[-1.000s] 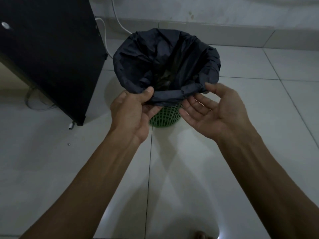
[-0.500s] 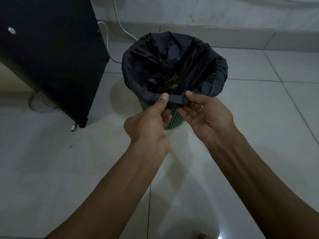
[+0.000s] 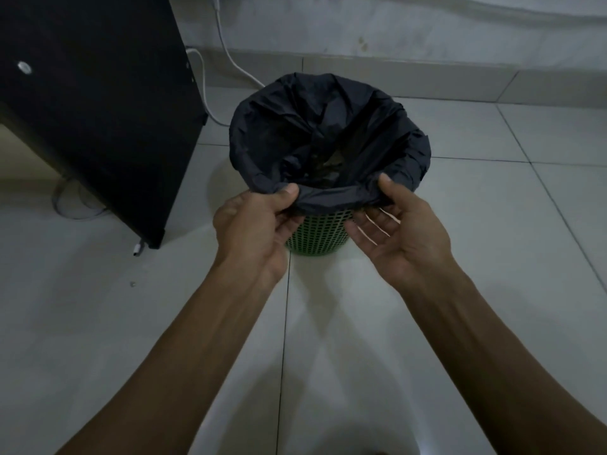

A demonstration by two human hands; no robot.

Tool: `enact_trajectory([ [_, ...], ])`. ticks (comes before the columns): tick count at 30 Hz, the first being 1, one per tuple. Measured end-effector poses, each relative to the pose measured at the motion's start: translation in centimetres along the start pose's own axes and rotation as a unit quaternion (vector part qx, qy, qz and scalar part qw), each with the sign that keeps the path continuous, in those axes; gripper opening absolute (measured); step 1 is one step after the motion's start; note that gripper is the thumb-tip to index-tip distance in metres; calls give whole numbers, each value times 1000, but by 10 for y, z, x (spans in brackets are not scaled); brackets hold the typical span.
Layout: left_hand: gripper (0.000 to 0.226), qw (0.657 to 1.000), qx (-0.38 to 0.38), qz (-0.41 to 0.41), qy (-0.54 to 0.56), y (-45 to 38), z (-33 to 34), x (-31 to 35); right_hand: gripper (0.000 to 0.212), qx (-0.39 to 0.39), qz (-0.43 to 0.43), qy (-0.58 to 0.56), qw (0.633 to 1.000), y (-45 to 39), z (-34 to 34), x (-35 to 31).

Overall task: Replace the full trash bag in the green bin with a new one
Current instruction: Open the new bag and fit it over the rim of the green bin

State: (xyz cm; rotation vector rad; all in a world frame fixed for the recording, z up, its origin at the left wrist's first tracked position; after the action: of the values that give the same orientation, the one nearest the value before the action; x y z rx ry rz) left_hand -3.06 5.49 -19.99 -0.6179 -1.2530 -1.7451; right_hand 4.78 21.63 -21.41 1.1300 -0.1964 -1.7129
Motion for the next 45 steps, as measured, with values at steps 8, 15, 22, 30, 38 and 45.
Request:
enact_trajectory([
  [8,33,1000,-8,28,-6,-5,-2,5,21,62,-49,-15,997,0,-7,-25],
  [15,18,998,-22,44,-24,-4,-2,6,63,158,-135,64,976,4,-27,-44],
  [22,25,998,-26,43,-31,-6,-2,8,28,70,-98,21,992,-8,-6,-42],
  [30,36,998,-21,51,-35,-5,-2,9,14,14,-7,6,1000,-8,13,-38],
  [38,17,994,64,49,-80,8,-13,9,20,-6,3,-31,1000,-15,15,-37],
  [45,11,995,69,0,-67,4,-13,8,19,-8,-18,-12,1000,-17,12,-36],
])
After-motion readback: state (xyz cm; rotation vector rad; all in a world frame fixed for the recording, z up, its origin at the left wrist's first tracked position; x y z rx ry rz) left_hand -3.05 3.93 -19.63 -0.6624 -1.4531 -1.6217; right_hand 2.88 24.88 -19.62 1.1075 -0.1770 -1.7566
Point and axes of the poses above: each hand's wrist, its own y-axis away from the middle knuckle, its own z-axis out of the palm, x = y × z, the point moved 9 cm from there along -y, towards the middle knuckle, and after that the axes turned 8 degrees about -y, right-handed, at the moved point
